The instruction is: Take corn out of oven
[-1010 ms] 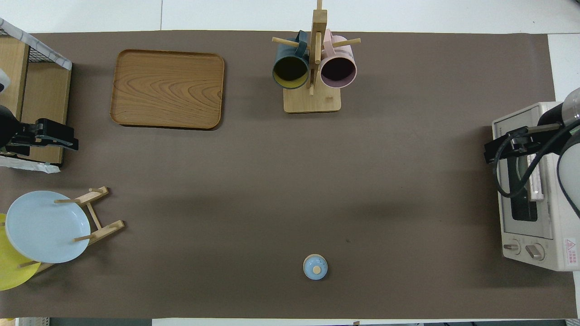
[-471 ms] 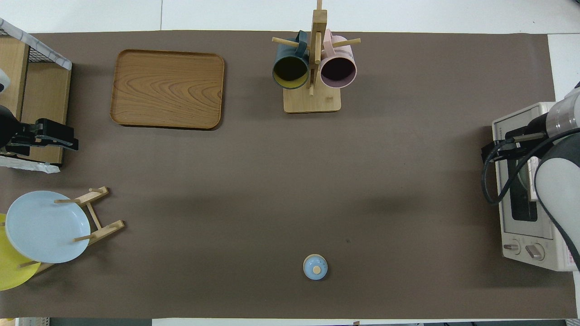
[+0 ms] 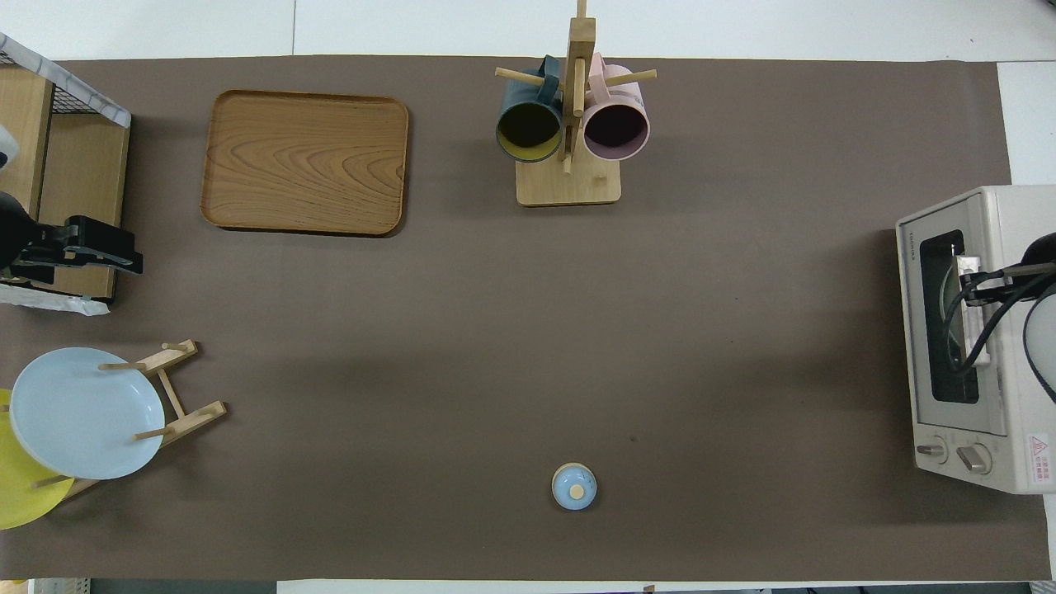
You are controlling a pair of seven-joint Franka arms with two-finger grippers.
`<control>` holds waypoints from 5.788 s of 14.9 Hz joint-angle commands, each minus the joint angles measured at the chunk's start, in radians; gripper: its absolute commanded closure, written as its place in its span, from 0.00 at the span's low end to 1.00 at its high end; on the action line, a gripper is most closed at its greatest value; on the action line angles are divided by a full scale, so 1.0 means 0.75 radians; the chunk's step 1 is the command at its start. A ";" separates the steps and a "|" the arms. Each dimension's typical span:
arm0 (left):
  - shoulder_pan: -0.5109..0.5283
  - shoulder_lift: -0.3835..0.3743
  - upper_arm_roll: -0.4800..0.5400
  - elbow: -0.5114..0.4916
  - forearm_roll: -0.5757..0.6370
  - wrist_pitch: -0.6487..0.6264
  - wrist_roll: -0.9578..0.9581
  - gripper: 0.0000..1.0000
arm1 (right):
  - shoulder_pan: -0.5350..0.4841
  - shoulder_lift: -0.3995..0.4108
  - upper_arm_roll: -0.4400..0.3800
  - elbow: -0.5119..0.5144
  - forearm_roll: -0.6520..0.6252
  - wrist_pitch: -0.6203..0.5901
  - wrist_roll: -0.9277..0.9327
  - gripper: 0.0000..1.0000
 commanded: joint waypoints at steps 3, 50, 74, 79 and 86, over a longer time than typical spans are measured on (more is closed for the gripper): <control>0.002 -0.021 -0.001 -0.013 0.021 -0.004 0.004 0.00 | -0.049 -0.011 0.012 -0.095 -0.022 0.099 -0.035 1.00; 0.002 -0.021 -0.001 -0.013 0.021 -0.011 0.004 0.00 | 0.094 0.131 0.014 -0.230 -0.002 0.309 0.186 0.48; 0.008 -0.021 0.001 -0.017 0.021 0.004 0.014 0.00 | 1.010 0.567 0.039 0.432 -0.031 0.080 1.103 1.00; 0.010 -0.021 0.001 -0.017 0.021 0.002 -0.003 0.00 | 1.145 0.763 0.047 0.523 0.020 0.348 1.270 1.00; 0.008 -0.023 0.001 -0.025 0.021 0.012 -0.001 0.00 | 1.100 0.754 0.045 0.492 0.094 0.487 1.188 0.62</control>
